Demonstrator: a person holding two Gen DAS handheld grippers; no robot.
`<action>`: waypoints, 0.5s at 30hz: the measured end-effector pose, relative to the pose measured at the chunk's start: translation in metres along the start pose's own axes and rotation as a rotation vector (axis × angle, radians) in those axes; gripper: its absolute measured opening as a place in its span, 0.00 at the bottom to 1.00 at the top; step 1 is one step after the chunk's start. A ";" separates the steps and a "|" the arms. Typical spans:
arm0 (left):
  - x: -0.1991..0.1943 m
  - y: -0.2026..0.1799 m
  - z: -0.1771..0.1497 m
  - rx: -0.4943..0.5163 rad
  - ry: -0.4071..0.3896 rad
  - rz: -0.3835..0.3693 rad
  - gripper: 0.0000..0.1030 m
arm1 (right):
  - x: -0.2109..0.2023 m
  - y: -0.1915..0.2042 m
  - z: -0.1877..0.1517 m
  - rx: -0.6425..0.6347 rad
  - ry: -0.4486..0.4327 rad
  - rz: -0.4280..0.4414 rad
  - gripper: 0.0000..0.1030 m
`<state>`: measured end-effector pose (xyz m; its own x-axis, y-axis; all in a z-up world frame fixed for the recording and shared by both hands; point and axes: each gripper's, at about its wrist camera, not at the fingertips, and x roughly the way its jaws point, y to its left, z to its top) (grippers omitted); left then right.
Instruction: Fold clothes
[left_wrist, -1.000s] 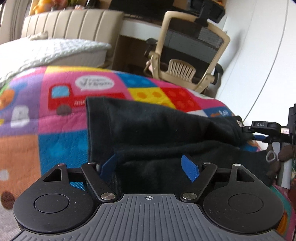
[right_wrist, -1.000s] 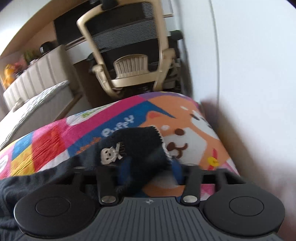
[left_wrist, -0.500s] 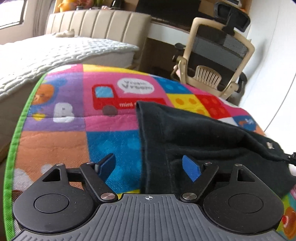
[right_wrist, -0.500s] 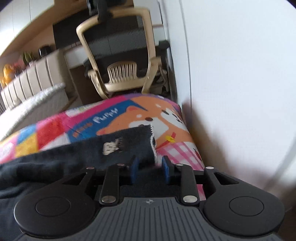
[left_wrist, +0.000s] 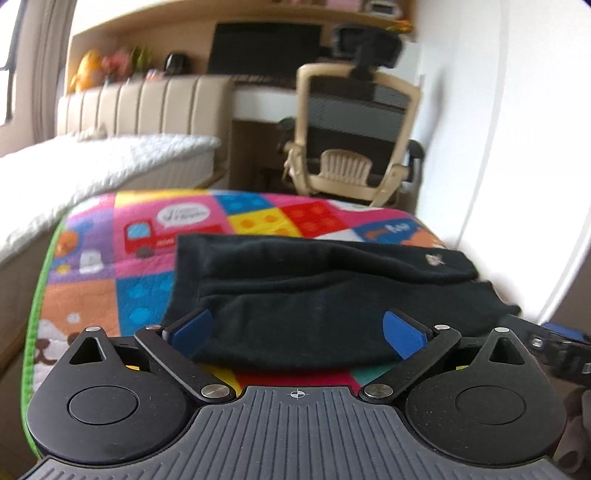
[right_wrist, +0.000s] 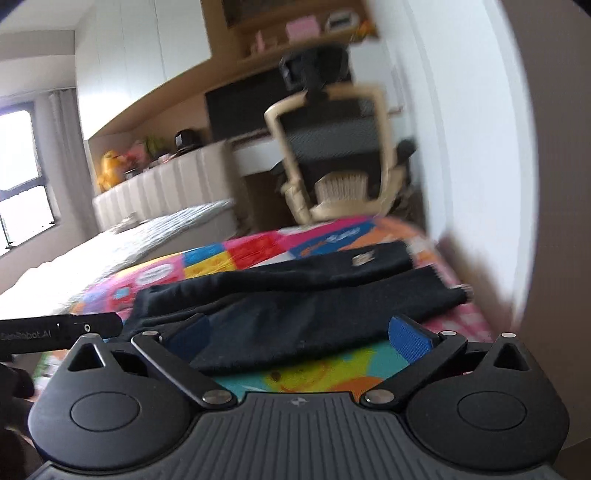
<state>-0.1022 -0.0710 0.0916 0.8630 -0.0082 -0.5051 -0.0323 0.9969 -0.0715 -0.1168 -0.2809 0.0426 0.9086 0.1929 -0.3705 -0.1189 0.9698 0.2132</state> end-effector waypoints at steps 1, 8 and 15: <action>-0.005 -0.008 -0.004 0.026 -0.004 0.004 0.99 | -0.005 0.003 -0.006 -0.008 -0.004 -0.021 1.00; -0.017 -0.025 -0.026 0.029 0.043 -0.005 1.00 | -0.021 0.003 -0.020 -0.019 0.014 -0.079 1.00; -0.017 -0.026 -0.034 0.023 0.080 0.007 1.00 | -0.013 -0.003 -0.024 0.008 0.079 -0.105 1.00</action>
<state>-0.1328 -0.0993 0.0729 0.8196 -0.0067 -0.5729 -0.0255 0.9985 -0.0482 -0.1380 -0.2827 0.0254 0.8814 0.1021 -0.4612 -0.0217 0.9841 0.1765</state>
